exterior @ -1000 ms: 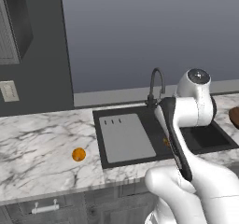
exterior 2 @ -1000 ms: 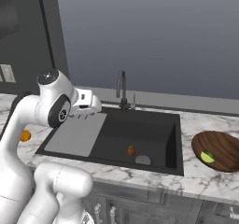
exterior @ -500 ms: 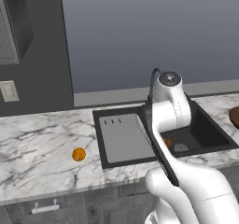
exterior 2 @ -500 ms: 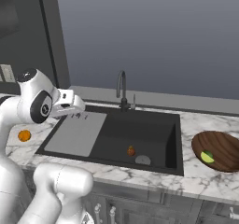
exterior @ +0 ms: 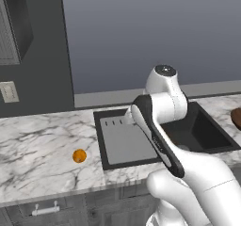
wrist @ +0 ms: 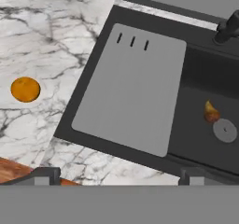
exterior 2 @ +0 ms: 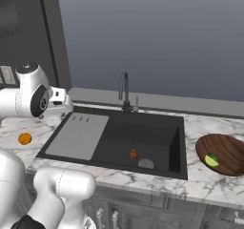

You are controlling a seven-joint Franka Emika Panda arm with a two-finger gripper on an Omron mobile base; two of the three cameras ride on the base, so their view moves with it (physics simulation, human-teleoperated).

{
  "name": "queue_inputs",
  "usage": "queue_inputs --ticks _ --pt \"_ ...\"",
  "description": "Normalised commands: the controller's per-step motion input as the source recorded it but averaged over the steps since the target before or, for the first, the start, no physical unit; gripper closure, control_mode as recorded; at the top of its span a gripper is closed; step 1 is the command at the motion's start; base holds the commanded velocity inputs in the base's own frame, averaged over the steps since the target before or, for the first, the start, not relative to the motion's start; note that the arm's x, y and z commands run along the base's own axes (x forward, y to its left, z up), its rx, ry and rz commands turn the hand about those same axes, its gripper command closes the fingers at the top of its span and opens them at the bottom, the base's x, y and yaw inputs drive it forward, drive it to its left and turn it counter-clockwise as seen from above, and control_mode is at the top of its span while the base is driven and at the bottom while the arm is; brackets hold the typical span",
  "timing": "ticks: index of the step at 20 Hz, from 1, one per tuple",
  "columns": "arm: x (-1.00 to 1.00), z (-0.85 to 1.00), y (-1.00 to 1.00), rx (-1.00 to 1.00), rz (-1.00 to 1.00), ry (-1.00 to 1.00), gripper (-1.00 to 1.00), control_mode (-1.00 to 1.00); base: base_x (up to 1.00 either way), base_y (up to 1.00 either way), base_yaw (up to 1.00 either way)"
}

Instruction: There is a mixed pile of frozen fruits and vegetables on the counter. Locate all the frozen vegetables and place the items in a bowl on the counter. Take all the frozen fruits and defrost them in a running sink.

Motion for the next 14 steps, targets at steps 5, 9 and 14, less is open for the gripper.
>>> queue_inputs --ticks 5,9,14 --pt "-0.15 -0.04 0.61 0.15 0.04 0.00 -1.00 -1.00 0.00 0.00 0.00" --pt "-0.26 -0.01 0.57 0.10 0.00 0.00 -1.00 -1.00 0.00 0.00 0.00" --pt "-0.08 -0.04 0.56 0.03 0.00 0.06 -1.00 -1.00 0.00 0.00 0.00"
